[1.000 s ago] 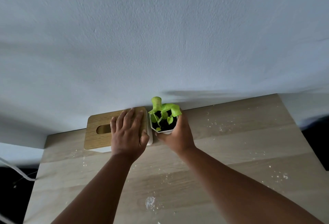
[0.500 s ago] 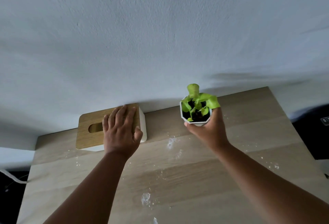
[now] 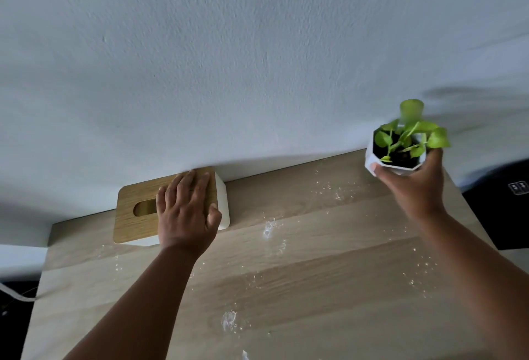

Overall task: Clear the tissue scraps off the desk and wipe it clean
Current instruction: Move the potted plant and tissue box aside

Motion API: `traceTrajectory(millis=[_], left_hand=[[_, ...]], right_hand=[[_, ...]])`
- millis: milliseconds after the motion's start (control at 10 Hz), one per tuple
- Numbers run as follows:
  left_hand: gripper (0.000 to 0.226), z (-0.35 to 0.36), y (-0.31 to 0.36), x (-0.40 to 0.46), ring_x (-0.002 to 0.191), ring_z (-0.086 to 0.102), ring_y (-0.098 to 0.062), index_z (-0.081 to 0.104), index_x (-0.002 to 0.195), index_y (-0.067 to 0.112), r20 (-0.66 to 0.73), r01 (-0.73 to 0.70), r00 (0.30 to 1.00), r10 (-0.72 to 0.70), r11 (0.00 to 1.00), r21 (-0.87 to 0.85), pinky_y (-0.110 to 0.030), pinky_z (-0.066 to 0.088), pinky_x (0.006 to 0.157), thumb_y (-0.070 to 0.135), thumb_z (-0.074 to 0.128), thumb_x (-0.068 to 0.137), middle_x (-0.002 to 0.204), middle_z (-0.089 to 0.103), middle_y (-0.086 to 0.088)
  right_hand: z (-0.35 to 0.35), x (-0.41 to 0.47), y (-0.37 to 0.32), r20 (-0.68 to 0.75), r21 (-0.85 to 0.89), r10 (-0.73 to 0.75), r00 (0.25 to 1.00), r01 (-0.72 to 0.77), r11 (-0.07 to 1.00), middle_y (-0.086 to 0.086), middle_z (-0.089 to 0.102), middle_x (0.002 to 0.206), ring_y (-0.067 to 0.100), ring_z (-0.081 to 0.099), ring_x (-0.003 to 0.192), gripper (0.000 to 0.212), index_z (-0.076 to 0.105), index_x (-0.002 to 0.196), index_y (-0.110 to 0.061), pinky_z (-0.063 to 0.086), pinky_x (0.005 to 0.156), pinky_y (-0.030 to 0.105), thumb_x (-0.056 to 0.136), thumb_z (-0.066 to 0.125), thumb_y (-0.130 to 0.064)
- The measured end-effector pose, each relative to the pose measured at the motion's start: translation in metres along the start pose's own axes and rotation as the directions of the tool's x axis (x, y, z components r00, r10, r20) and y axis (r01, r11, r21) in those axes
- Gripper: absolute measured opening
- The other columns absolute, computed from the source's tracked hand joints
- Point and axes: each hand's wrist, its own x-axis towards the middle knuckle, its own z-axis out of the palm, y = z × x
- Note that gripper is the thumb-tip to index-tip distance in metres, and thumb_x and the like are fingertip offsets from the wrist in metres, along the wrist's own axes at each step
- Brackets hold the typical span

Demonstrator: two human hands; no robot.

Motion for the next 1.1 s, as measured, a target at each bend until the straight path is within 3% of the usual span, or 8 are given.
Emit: traceTrajectory(millis=[300, 400, 500, 600, 700, 900, 1000, 1100], left_hand=[[0.071, 0.002, 0.0, 0.001, 0.146, 0.038, -0.036, 0.053, 0.149, 0.019, -0.003, 0.003, 1.0, -0.003, 1.0, 0.009, -0.061, 0.024, 0.12, 0.044, 0.04, 0.084, 0.155, 0.047, -0.012], [0.071, 0.002, 0.0, 0.001, 0.146, 0.037, -0.036, 0.053, 0.149, 0.019, -0.005, 0.005, 1.0, -0.005, 1.0, 0.005, -0.061, 0.024, 0.12, 0.044, 0.04, 0.084, 0.154, 0.047, -0.012], [0.07, 0.002, 0.0, 0.001, 0.146, 0.037, -0.035, 0.053, 0.149, 0.019, -0.007, 0.005, 1.0, -0.005, 1.0, 0.009, -0.061, 0.024, 0.12, 0.044, 0.041, 0.085, 0.154, 0.047, -0.012], [0.07, 0.003, 0.0, 0.001, 0.146, 0.037, -0.035, 0.053, 0.149, 0.019, -0.001, 0.004, 1.0, -0.004, 1.0, 0.011, -0.062, 0.024, 0.12, 0.045, 0.04, 0.085, 0.154, 0.046, -0.012], [0.071, 0.003, -0.001, 0.001, 0.145, 0.037, -0.036, 0.052, 0.149, 0.019, 0.001, 0.009, 1.0, -0.009, 1.0, 0.008, -0.062, 0.024, 0.12, 0.046, 0.039, 0.085, 0.155, 0.046, -0.012], [0.071, 0.002, 0.0, 0.001, 0.146, 0.037, -0.035, 0.053, 0.149, 0.017, -0.004, 0.009, 1.0, -0.009, 1.0, 0.008, -0.062, 0.024, 0.12, 0.046, 0.038, 0.085, 0.155, 0.046, -0.012], [0.071, 0.002, 0.001, 0.001, 0.146, 0.038, -0.035, 0.053, 0.148, 0.017, -0.007, 0.008, 1.0, -0.008, 1.0, 0.007, -0.062, 0.025, 0.119, 0.046, 0.038, 0.085, 0.155, 0.047, -0.012], [0.071, 0.001, 0.002, 0.001, 0.145, 0.038, -0.036, 0.054, 0.148, 0.017, -0.012, 0.01, 1.0, -0.01, 1.0, 0.003, -0.062, 0.024, 0.119, 0.046, 0.038, 0.085, 0.154, 0.047, -0.013]], right_hand=[[-0.028, 0.023, 0.044, -0.104, -0.03, 0.208, 0.973, -0.212, 0.977, -0.045, 0.056, 0.115, -0.024, 0.056, 0.1, 0.09, 0.045, 0.131, -0.043, 0.042, 0.082, 0.009, 0.056, 0.094, -0.048], [-0.031, 0.026, 0.054, -0.131, -0.066, 0.228, 0.965, -0.238, 0.969, -0.03, 0.059, 0.118, -0.016, 0.058, 0.099, 0.091, 0.045, 0.131, -0.042, 0.045, 0.087, 0.017, 0.055, 0.094, -0.049], [-0.032, 0.03, 0.06, -0.116, -0.087, 0.219, 0.969, -0.23, 0.969, -0.024, 0.059, 0.124, -0.01, 0.06, 0.1, 0.088, 0.045, 0.129, -0.043, 0.047, 0.09, 0.022, 0.056, 0.094, -0.044], [-0.032, 0.036, 0.06, -0.087, -0.087, 0.201, 0.976, -0.209, 0.974, -0.022, 0.059, 0.125, -0.014, 0.058, 0.099, 0.088, 0.046, 0.131, -0.042, 0.042, 0.086, 0.014, 0.056, 0.091, -0.043], [-0.033, 0.041, 0.061, -0.059, -0.095, 0.196, 0.979, -0.201, 0.975, -0.017, 0.06, 0.127, -0.001, 0.059, 0.107, 0.09, 0.045, 0.133, -0.039, 0.042, 0.089, 0.017, 0.056, 0.089, -0.042], [-0.035, 0.046, 0.069, -0.031, -0.081, 0.195, 0.98, -0.197, 0.977, -0.013, 0.061, 0.129, 0.009, 0.061, 0.112, 0.091, 0.044, 0.133, -0.041, 0.048, 0.094, 0.026, 0.055, 0.089, -0.042], [-0.035, 0.046, 0.069, -0.036, -0.039, 0.188, 0.982, -0.189, 0.981, -0.019, 0.061, 0.127, 0.001, 0.063, 0.107, 0.094, 0.044, 0.133, -0.043, 0.051, 0.095, 0.029, 0.053, 0.092, -0.043], [-0.036, 0.043, 0.067, -0.045, 0.046, 0.179, 0.983, -0.177, 0.983, -0.019, 0.061, 0.135, 0.002, 0.063, 0.118, 0.103, 0.043, 0.137, -0.045, 0.052, 0.096, 0.033, 0.053, 0.101, -0.037]])
